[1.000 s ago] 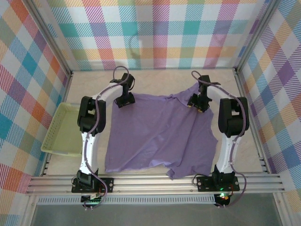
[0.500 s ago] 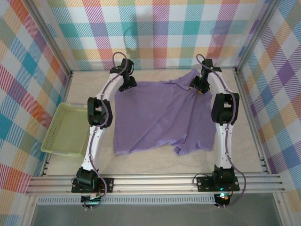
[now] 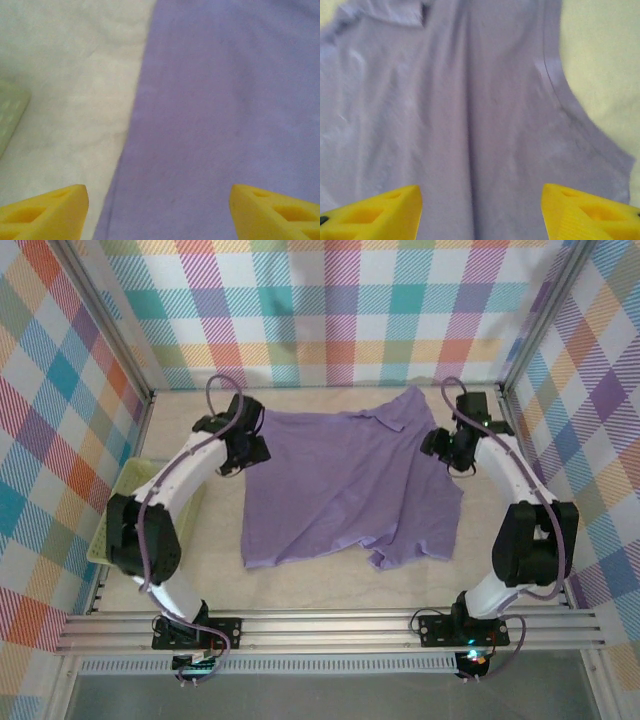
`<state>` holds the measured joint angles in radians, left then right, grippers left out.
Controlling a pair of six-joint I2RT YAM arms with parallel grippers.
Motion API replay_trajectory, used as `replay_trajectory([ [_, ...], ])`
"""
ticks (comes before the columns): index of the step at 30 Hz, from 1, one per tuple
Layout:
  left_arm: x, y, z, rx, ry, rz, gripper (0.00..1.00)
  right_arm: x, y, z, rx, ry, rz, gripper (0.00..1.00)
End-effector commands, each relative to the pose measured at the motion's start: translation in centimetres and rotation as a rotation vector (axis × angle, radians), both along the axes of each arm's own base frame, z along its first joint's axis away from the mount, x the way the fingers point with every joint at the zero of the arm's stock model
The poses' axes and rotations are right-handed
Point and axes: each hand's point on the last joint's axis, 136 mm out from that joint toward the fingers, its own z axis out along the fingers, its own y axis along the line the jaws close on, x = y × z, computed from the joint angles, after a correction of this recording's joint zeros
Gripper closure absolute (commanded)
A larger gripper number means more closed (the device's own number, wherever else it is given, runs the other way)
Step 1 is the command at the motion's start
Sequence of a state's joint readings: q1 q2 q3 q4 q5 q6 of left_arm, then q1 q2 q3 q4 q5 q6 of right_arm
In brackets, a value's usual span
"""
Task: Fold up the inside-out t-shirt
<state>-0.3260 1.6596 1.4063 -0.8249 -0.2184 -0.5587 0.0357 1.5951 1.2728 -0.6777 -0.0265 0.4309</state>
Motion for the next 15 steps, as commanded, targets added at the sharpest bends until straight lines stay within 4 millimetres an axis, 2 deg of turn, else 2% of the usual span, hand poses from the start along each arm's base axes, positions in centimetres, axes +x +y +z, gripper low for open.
replay_trajectory([
  [1,-2.0,0.7,-3.7,-0.017,0.036,0.039,0.26,-2.2,0.3,-3.5,0.036,0.057,-0.009,0.35],
  [3,-2.7,0.1,-5.0,-0.043,0.060,0.014,0.26,-2.9,0.8,-4.4,0.057,0.066,0.009,0.36],
  [5,-2.9,-1.5,-6.2,-0.101,0.085,-0.037,0.29,-3.3,1.4,-5.5,0.058,0.097,0.027,0.37],
  [8,-3.2,-4.2,-6.9,-0.120,0.082,-0.117,0.30,-3.6,2.4,-7.0,0.039,0.132,0.047,0.38],
  [11,-3.9,-6.1,-7.9,-0.118,0.104,-0.159,0.29,-4.4,3.2,-8.7,0.029,0.176,0.058,0.40],
  [15,-5.5,-6.3,-10.5,-0.123,0.169,-0.135,0.29,-6.4,3.8,-11.2,0.017,0.265,0.057,0.42],
])
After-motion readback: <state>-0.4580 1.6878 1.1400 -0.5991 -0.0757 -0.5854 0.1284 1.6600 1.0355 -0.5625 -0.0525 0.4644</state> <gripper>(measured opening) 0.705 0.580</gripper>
